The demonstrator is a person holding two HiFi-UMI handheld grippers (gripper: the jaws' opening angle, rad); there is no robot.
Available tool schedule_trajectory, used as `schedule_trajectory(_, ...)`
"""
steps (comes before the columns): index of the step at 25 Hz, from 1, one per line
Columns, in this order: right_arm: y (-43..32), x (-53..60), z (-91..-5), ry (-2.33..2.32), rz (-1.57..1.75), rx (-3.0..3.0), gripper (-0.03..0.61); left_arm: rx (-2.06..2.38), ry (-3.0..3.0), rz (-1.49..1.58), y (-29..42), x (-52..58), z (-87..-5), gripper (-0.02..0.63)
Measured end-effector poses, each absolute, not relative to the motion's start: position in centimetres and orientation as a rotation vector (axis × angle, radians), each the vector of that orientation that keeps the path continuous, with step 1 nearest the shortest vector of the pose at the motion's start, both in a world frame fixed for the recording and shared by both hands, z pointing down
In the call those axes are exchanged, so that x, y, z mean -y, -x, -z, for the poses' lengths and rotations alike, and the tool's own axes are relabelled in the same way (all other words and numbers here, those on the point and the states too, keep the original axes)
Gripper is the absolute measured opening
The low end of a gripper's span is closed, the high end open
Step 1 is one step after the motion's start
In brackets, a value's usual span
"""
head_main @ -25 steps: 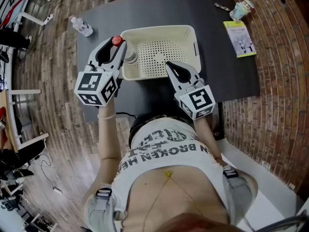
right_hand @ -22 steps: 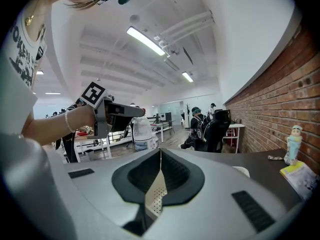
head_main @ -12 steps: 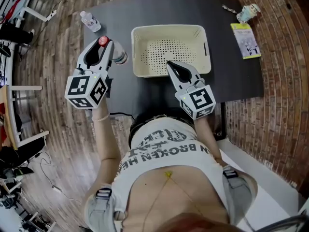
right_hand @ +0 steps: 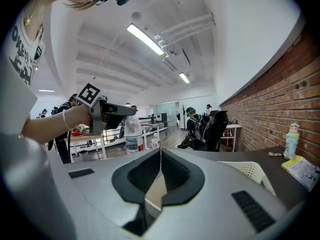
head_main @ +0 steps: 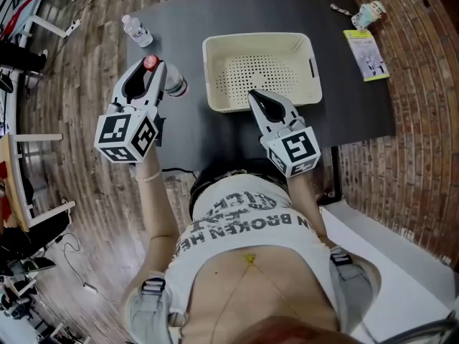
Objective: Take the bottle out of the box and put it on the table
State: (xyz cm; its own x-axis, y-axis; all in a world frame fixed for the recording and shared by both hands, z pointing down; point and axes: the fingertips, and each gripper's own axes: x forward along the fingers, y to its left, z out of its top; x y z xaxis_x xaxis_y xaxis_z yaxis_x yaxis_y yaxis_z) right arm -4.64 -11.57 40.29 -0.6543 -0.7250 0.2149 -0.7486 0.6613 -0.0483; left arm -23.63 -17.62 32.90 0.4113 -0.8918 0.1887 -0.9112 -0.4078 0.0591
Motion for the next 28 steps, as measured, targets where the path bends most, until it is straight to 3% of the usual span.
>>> schedule_trajectory(28, 9.0, 11.2, -41.1, -1.173, -0.194, 2.693, 0.009, 1.540, -2.525, -0.233, 25.2, 16.8, -36.5, 0.146)
